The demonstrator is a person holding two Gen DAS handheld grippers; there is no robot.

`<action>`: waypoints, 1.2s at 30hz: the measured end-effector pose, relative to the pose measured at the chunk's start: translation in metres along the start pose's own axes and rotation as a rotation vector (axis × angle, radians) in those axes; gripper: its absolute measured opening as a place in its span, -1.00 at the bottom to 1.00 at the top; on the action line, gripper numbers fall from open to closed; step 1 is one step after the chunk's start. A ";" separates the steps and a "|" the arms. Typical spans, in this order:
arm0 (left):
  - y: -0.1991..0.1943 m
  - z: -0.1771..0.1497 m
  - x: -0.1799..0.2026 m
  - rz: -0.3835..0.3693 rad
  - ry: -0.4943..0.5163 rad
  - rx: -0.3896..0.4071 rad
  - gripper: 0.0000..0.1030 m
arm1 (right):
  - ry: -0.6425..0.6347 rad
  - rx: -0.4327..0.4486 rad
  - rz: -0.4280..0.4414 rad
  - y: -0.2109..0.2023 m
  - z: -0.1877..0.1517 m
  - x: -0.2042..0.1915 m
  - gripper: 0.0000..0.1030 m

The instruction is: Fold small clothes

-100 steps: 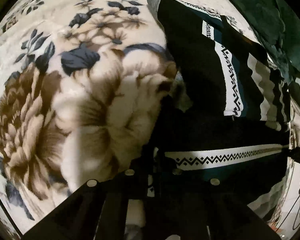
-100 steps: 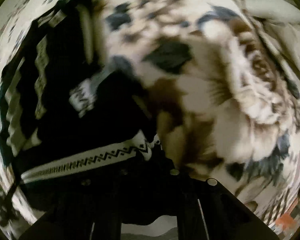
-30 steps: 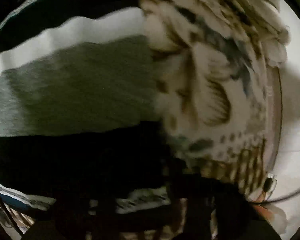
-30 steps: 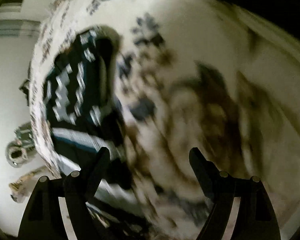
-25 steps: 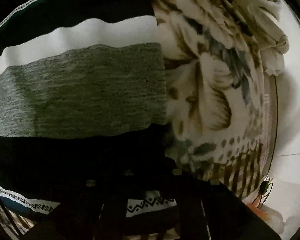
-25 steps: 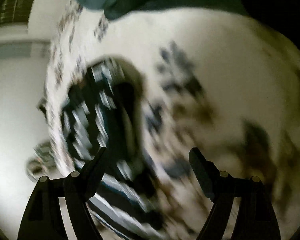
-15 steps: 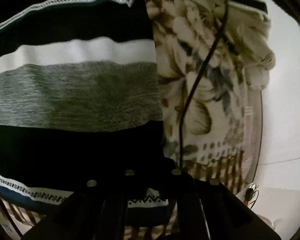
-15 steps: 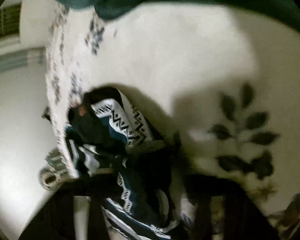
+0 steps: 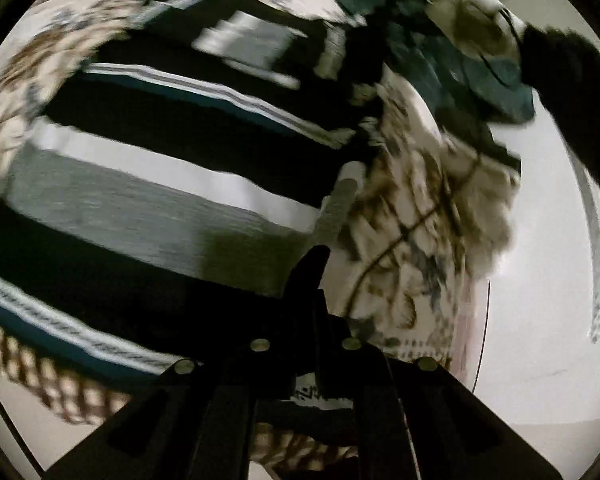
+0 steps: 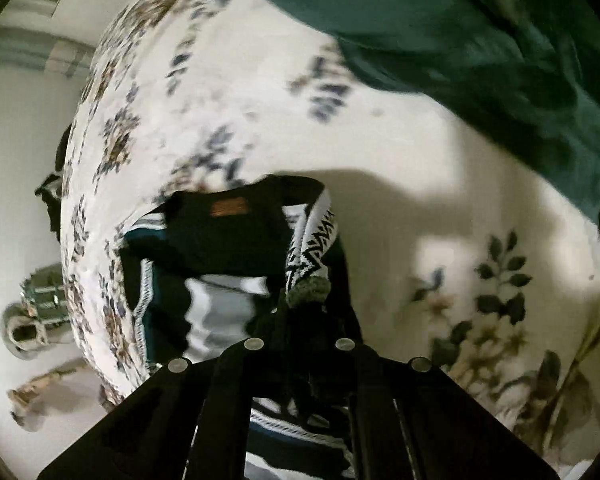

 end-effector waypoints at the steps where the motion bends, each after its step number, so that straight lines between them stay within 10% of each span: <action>1: -0.011 0.002 -0.013 0.000 -0.025 0.016 -0.93 | -0.010 0.007 -0.013 -0.004 -0.001 -0.011 -0.88; 19: -0.116 0.006 -0.239 0.021 -0.381 0.177 -1.00 | -0.114 0.062 -0.219 0.070 0.004 -0.315 -0.89; 27: -0.103 0.004 -0.326 -0.038 -0.497 0.143 -0.99 | -0.086 0.013 -0.335 0.156 0.007 -0.360 -0.86; 30: -0.104 0.003 -0.329 -0.057 -0.486 0.111 -0.67 | -0.108 -0.035 -0.344 0.166 0.001 -0.360 -0.41; 32: -0.103 0.004 -0.323 -0.109 -0.465 0.104 0.14 | -0.144 -0.025 -0.328 0.159 -0.017 -0.362 0.03; 36: -0.090 0.009 -0.298 -0.166 -0.405 0.075 0.19 | -0.259 -0.042 -0.329 0.148 -0.073 -0.361 0.07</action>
Point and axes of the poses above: each gripper's, at about its wrist camera, not at the fingertips, and y roughly the way its jaws point, x to its right, z to its top, the point moved 7 cm from there along y, roughly the way its jaws point, and after that the axes turned 4 degrees about -z, right-handed, at the moved point
